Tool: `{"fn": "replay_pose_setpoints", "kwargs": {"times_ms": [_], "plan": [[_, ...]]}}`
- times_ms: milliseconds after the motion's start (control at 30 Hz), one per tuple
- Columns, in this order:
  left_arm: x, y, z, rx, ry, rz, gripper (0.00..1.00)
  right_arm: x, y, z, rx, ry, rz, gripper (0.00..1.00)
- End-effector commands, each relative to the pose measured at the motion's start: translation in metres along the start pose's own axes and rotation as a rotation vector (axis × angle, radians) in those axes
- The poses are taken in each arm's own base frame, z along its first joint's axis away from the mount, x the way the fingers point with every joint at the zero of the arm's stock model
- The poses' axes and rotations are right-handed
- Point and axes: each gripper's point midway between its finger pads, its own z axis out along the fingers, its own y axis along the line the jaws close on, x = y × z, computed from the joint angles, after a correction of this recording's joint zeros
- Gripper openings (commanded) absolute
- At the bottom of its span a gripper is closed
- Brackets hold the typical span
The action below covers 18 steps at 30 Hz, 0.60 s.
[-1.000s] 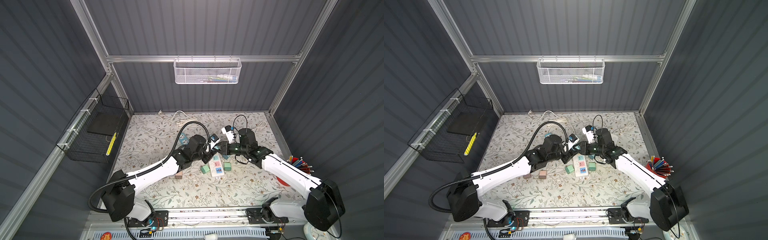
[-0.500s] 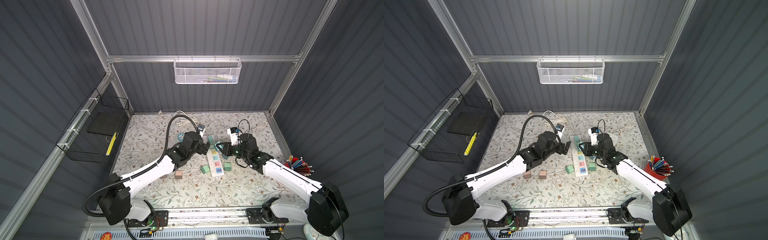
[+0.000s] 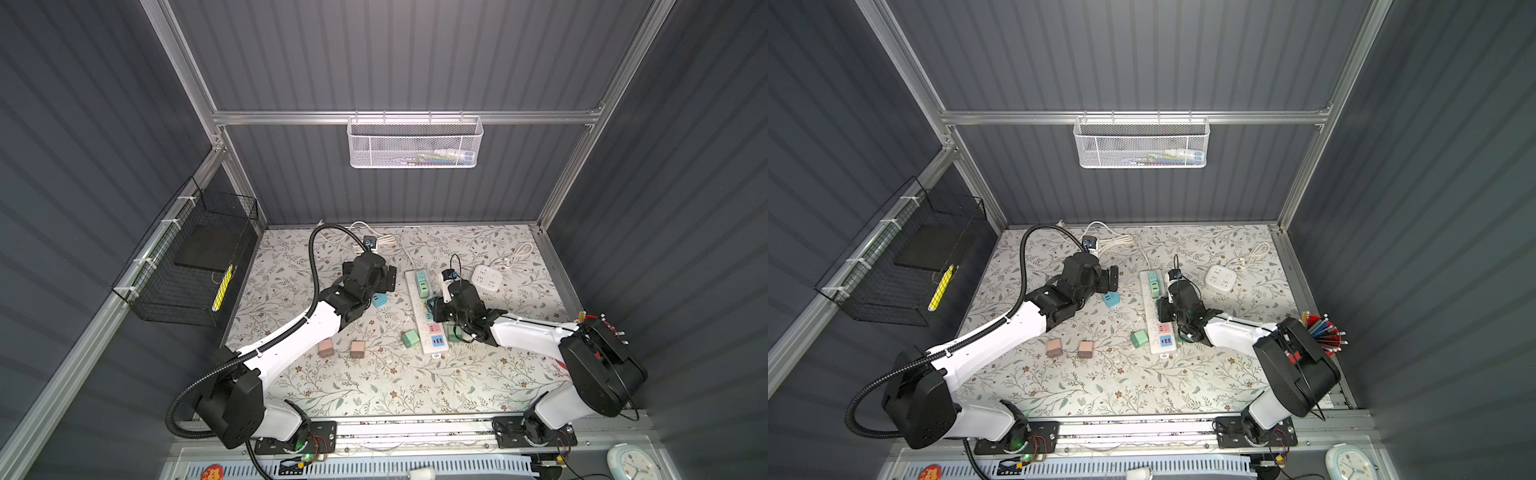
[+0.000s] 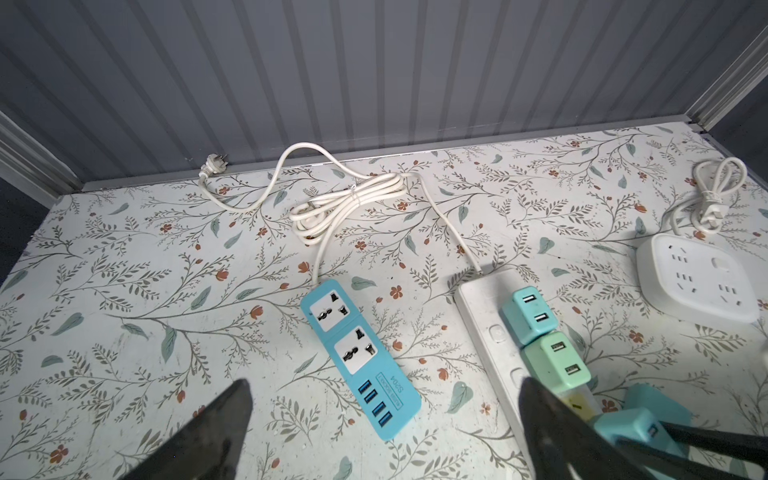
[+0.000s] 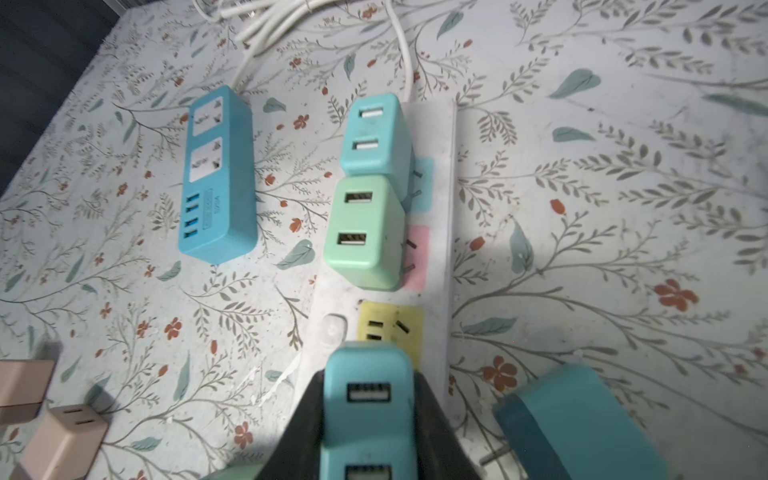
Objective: Insert the plug
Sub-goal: 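Open the left gripper and withdraw while right gripper carries adapter over strip, then lower the teal adapter with the right gripper into the socket after the mint adapter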
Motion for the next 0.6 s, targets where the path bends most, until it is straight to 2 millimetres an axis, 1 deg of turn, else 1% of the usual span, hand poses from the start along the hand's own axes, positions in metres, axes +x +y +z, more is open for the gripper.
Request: {"fn": "replay_pose_setpoints", "kwargs": {"times_ms": [0,267,400,567], "plan": [[-0.012,0.004,-0.007,-0.018,-0.030,-0.009,1.00,-0.014,-0.003,0.004,0.057,-0.083,-0.007,0.18],[-0.019,0.005,-0.014,-0.004,-0.058,-0.021,1.00,-0.003,-0.011,0.010,0.131,-0.085,-0.035,0.18],[-0.023,0.008,-0.019,-0.011,-0.082,-0.020,1.00,0.001,-0.018,0.009,0.170,-0.092,-0.041,0.18],[-0.023,0.009,-0.019,-0.015,-0.083,-0.019,1.00,0.010,-0.012,0.013,0.156,-0.051,-0.062,0.18]]}}
